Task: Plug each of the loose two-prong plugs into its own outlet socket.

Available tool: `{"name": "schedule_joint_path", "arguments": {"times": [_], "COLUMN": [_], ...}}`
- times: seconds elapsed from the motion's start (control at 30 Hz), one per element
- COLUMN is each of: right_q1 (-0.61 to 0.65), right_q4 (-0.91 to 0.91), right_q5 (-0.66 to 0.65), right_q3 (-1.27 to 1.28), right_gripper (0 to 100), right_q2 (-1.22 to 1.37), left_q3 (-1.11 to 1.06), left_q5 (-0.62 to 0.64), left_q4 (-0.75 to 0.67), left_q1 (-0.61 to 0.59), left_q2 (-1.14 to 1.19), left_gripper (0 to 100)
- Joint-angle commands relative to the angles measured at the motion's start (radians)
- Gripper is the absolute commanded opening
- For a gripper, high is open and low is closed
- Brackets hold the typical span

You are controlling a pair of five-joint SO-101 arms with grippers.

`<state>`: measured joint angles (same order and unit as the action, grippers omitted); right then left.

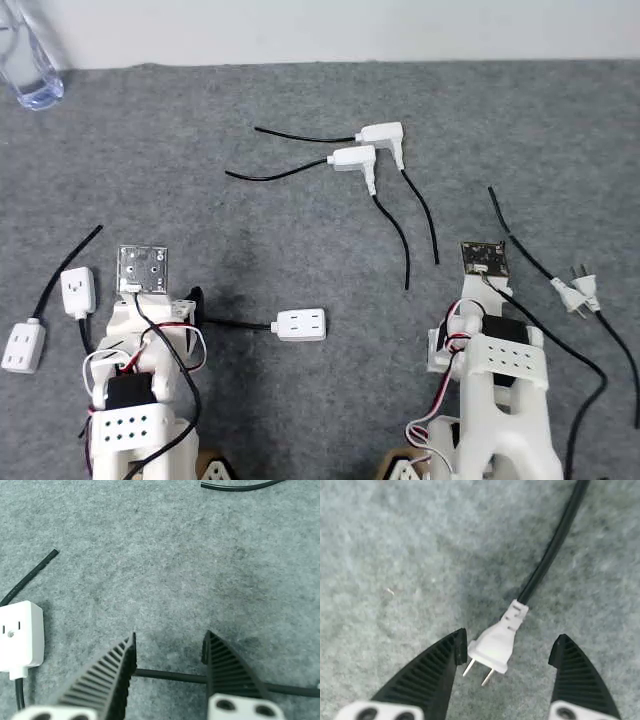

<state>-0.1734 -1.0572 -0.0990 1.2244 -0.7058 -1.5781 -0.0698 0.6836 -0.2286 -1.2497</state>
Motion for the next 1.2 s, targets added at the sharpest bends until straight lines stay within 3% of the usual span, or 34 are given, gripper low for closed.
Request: {"name": "schedule_joint_path", "arguments": {"times": [0.0,0.17,0.4,0.77,0.93,1.1,1.17], "right_q1": [0.007,0.007,0.008,0.001,0.001,-0.015,-0.021], "right_q4": [-0.012,0.073,0.091,0.162,0.162,0.179,0.226], "right_q5": [-0.002,0.002,-0.005,0.006,0.143,0.466,0.520], "right_q3": [-0.035,0.038,0.044,-0.018,-0.124,-0.166,-0.163], "right_gripper": [27.7,23.3,0.3,0.9,0.9,0.8,0.8], "right_q2": [-0.004,-0.004,-0.010,-0.015,-0.015,-0.015,-0.013], "left_q3": [0.008,0.008,0.008,0.008,0.008,0.008,0.008], "left_q5": [-0.005,-0.005,-0.005,-0.005,-0.005,-0.005,-0.005], "left_q4": [-0.029,-0.029,-0.029,-0.029,-0.029,-0.029,-0.029], "left_q1": [0.003,0.003,0.003,0.003,0.003,0.003,0.003], "left_q2": [-0.011,-0.011,-0.011,-0.011,-0.011,-0.011,-0.011], "left_gripper": [20,20,20,20,20,20,20]}}
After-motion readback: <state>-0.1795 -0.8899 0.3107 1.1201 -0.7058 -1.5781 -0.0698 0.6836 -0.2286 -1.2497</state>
